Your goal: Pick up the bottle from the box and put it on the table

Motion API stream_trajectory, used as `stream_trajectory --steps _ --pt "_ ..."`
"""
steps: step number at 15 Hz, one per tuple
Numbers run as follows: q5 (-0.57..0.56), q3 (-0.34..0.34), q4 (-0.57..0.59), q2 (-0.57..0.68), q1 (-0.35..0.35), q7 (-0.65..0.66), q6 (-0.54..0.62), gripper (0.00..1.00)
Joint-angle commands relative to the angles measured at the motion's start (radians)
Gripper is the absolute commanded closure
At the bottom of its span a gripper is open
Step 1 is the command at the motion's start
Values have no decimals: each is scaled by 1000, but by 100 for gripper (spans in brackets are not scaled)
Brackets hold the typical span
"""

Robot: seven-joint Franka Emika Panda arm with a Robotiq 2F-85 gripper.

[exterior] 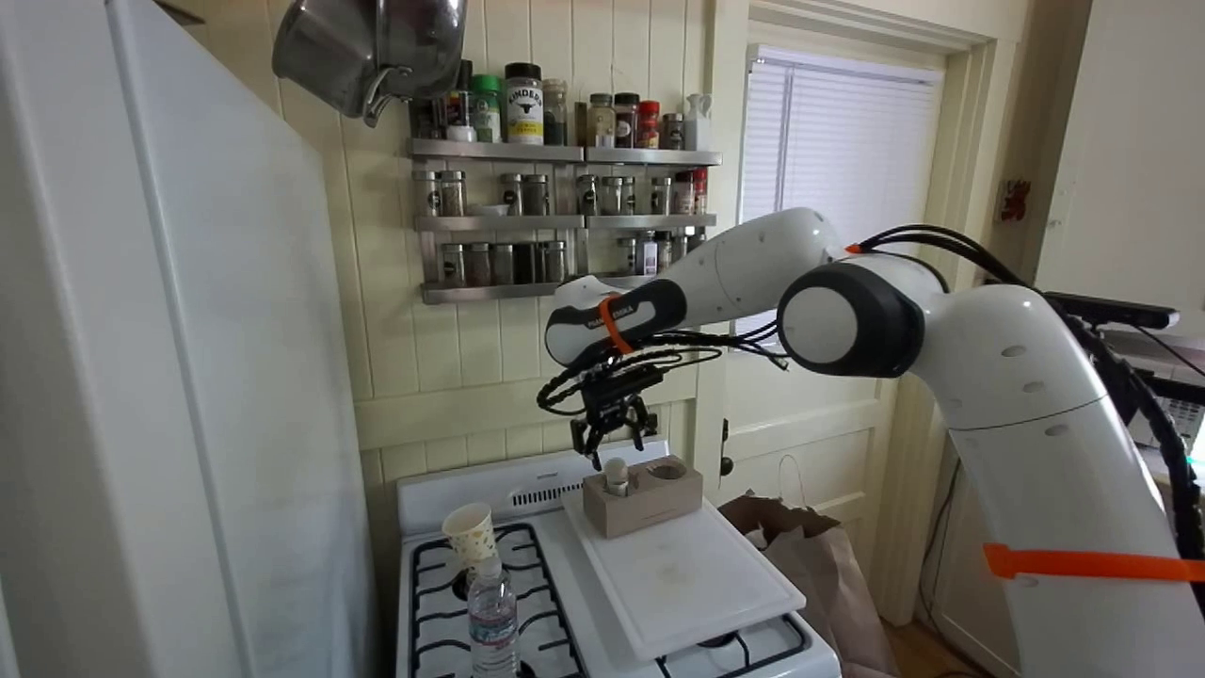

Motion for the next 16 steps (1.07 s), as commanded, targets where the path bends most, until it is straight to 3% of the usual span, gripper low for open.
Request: stream_trajectory --steps 1,10,16 --pt "23 -22 23 20 16 -24 -2 0" --pt "82 -12 30 35 -15 -111 79 0" --pt "142 -17 41 62 -34 -144 67 0"
